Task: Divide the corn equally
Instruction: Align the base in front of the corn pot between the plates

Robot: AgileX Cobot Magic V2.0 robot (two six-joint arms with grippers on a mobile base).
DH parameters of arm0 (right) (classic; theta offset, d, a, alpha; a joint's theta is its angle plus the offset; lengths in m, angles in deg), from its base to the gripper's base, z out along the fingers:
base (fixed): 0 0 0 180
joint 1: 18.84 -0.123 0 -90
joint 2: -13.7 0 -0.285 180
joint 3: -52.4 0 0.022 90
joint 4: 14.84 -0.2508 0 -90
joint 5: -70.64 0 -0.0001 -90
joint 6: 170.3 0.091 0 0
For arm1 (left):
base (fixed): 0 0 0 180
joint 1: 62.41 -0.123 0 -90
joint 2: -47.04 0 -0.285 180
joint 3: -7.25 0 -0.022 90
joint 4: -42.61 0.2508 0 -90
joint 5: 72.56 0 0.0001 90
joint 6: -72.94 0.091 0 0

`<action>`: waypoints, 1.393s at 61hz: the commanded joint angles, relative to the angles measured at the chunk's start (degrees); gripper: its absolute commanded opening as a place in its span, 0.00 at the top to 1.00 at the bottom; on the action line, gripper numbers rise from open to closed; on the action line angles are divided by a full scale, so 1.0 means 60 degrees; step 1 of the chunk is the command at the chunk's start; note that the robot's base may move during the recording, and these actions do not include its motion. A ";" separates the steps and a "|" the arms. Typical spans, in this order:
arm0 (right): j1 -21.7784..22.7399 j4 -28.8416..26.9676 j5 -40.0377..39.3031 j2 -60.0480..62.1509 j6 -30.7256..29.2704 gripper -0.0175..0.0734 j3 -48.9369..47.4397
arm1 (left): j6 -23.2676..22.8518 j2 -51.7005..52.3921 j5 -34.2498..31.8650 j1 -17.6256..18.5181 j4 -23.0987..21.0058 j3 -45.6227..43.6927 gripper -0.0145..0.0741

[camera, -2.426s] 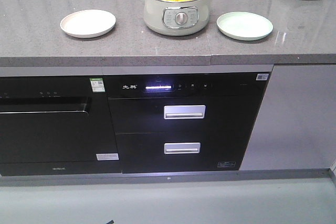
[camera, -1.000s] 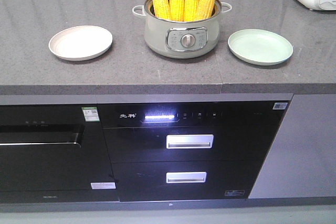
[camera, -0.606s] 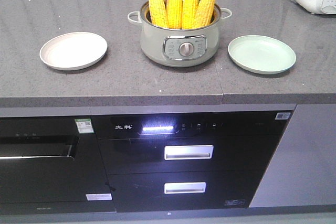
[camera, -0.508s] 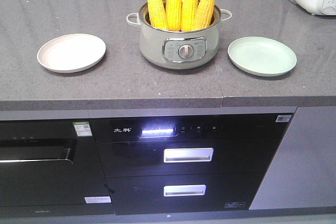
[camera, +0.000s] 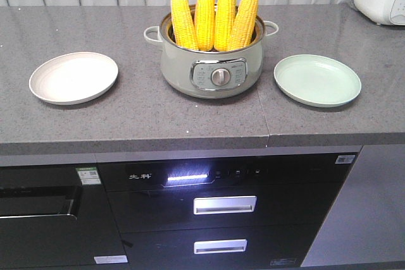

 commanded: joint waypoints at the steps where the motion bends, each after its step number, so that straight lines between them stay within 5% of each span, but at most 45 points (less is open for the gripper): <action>1: 0.0039 0.0105 -0.0712 0.0052 -0.0050 0.81 0.0177 | -0.0094 0.0039 -0.0771 -0.0008 0.0004 -0.0226 0.84; 85: 0.0039 0.0105 -0.0712 0.0052 -0.0050 0.81 0.0177 | -0.0094 0.0039 -0.0771 -0.0008 0.0004 -0.0226 0.84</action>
